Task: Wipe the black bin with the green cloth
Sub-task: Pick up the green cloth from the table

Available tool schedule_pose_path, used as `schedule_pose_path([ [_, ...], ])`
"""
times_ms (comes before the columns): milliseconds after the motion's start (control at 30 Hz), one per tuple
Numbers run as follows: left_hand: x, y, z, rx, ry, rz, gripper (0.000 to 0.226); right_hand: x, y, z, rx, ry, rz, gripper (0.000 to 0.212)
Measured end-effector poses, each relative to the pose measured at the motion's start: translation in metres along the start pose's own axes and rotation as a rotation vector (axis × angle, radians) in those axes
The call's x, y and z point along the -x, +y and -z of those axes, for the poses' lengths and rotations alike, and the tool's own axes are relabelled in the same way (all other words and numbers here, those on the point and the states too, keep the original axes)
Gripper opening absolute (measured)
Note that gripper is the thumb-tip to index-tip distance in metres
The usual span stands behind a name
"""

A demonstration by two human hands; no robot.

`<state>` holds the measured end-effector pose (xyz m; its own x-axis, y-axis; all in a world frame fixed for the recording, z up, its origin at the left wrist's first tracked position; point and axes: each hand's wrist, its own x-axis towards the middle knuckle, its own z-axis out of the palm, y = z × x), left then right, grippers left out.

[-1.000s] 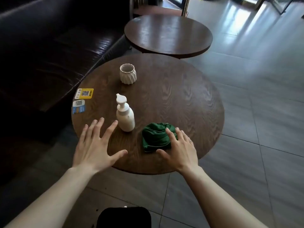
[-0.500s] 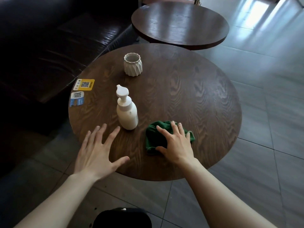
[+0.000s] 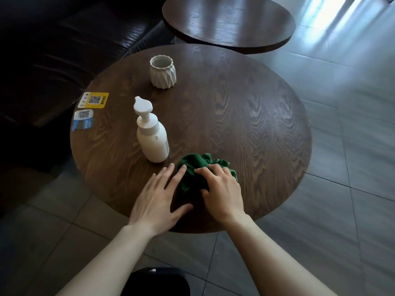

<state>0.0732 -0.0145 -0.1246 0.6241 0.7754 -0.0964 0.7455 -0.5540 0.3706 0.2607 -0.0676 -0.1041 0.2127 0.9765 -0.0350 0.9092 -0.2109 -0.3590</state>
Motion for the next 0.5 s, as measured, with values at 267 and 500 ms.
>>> schedule_pose_path([
  [267,-0.029,0.006,0.008,-0.018,-0.005,-0.043,0.078,0.012,0.010,-0.005,-0.128,0.107,0.062,0.066],
  [500,-0.037,0.007,0.023,-0.072,0.051,-0.047,0.027,0.002,0.015,-0.001,-0.064,-0.133,0.007,0.086],
])
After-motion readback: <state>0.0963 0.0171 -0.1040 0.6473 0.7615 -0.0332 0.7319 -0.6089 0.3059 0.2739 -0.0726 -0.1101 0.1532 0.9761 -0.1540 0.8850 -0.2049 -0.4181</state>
